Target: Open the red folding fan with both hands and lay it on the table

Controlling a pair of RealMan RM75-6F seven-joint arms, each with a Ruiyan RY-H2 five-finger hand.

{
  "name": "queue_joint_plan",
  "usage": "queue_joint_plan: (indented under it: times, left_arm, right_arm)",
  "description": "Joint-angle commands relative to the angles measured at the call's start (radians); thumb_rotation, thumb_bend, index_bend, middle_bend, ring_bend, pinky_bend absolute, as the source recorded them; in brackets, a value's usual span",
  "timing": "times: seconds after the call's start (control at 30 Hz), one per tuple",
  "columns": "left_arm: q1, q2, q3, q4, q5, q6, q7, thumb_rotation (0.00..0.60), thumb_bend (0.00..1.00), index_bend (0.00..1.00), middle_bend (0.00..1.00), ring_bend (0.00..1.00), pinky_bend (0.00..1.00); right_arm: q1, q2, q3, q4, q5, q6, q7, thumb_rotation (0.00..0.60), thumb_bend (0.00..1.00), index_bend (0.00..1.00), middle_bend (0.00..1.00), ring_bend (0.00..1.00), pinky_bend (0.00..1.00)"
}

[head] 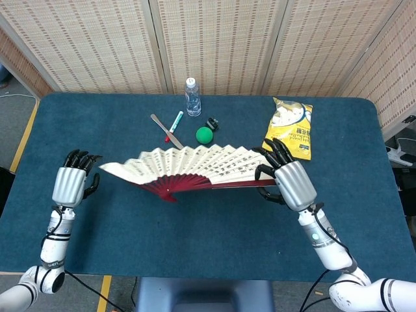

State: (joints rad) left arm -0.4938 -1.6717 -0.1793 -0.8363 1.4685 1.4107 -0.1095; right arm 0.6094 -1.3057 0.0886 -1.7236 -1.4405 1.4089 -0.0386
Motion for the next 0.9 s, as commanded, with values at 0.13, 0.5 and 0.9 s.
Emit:
queue_joint_plan:
  times: [0.13,0.5,0.9]
  left_arm:
    - [0.021,-0.099,0.061,0.136,0.029,0.001,-0.036,0.600,0.48,0.14,0.23,0.12,0.14]
    - [0.032,-0.099,0.065,0.189,0.025,0.002,-0.082,0.600,0.48,0.12,0.22,0.11,0.14]
    - [0.034,-0.059,0.061,0.114,0.013,-0.029,-0.158,0.600,0.46,0.00,0.08,0.02,0.14]
  right_arm:
    - [-0.082,-0.125,-0.068,0.200,-0.088,0.039,0.147,0.600,0.55,0.63,0.16,0.00,0.00]
    - [-0.179,-0.153,-0.150,0.314,-0.172,0.075,0.095,0.600,0.55,0.45,0.15,0.00,0.00]
    - [-0.302,-0.152,-0.188,0.398,-0.182,0.119,-0.067,0.600,0.16,0.00,0.00,0.00,0.00]
